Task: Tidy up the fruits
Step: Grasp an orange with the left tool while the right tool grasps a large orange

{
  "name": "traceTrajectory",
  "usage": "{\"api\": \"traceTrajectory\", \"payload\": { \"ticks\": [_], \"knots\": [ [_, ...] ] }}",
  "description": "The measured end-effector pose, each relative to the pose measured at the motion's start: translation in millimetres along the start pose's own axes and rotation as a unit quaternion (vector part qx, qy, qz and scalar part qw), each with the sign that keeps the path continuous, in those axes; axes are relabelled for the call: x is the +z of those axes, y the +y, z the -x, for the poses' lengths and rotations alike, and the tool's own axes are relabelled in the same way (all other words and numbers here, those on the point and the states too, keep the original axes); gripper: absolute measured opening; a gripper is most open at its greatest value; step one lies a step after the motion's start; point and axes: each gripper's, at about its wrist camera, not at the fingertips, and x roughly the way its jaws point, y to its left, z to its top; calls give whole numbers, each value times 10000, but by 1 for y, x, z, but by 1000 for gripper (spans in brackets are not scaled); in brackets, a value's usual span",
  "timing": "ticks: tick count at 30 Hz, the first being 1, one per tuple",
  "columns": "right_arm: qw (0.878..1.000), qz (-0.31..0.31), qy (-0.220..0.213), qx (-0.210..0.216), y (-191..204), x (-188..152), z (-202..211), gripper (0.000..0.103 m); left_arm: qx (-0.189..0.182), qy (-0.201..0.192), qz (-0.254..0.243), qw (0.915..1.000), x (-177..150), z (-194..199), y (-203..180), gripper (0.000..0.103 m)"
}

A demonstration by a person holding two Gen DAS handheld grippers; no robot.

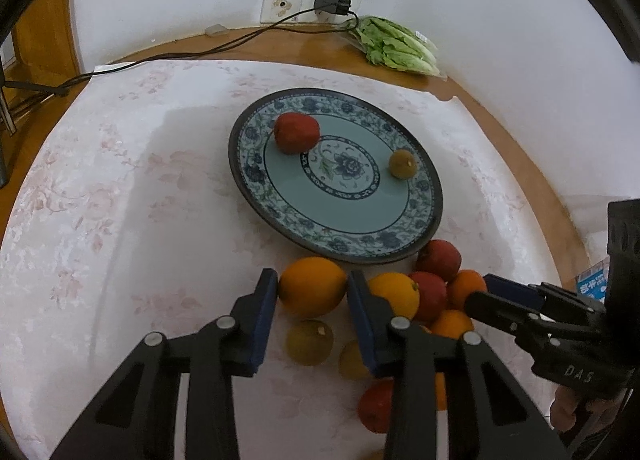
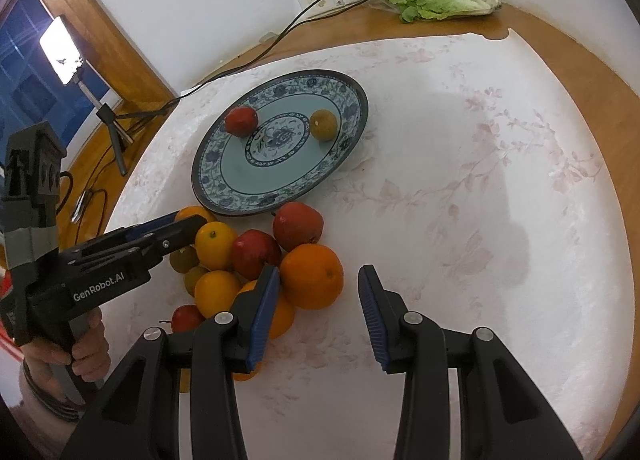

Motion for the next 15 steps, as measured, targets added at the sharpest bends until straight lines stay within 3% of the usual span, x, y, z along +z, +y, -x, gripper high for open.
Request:
{"api": "traceTrajectory", "payload": {
  "ticks": [15],
  "knots": [
    [9996, -193, 75, 185, -5, 1, -3, 44, -31, -170, 76, 9998, -1, 14, 1, 37]
  ]
}}
